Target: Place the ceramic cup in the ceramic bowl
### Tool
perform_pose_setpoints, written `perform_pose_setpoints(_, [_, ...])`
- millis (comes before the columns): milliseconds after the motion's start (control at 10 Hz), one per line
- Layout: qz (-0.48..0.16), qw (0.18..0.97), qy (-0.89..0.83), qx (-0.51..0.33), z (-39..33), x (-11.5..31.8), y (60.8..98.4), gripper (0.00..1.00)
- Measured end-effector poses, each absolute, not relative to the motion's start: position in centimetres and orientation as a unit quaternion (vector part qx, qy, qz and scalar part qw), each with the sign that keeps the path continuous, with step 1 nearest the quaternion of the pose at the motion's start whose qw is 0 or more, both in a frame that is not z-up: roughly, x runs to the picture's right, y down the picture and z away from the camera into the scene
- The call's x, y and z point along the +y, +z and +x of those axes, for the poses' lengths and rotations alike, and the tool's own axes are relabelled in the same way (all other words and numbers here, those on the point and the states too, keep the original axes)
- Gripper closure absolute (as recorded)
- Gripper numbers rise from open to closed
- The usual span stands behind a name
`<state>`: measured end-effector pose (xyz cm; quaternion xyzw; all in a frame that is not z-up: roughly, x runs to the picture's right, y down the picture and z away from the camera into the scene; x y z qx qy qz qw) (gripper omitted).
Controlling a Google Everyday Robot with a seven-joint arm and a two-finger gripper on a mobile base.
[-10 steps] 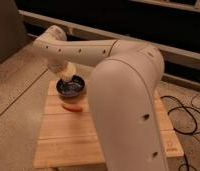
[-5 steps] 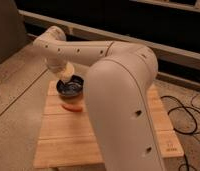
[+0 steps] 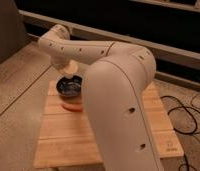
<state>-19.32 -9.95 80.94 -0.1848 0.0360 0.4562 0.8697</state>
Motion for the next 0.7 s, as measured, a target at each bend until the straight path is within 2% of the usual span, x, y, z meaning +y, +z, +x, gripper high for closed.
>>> perform_pose_setpoints(700, [-0.246, 0.866, 0.430, 0.067, -20.7, -7.7, 88.5, 1.00])
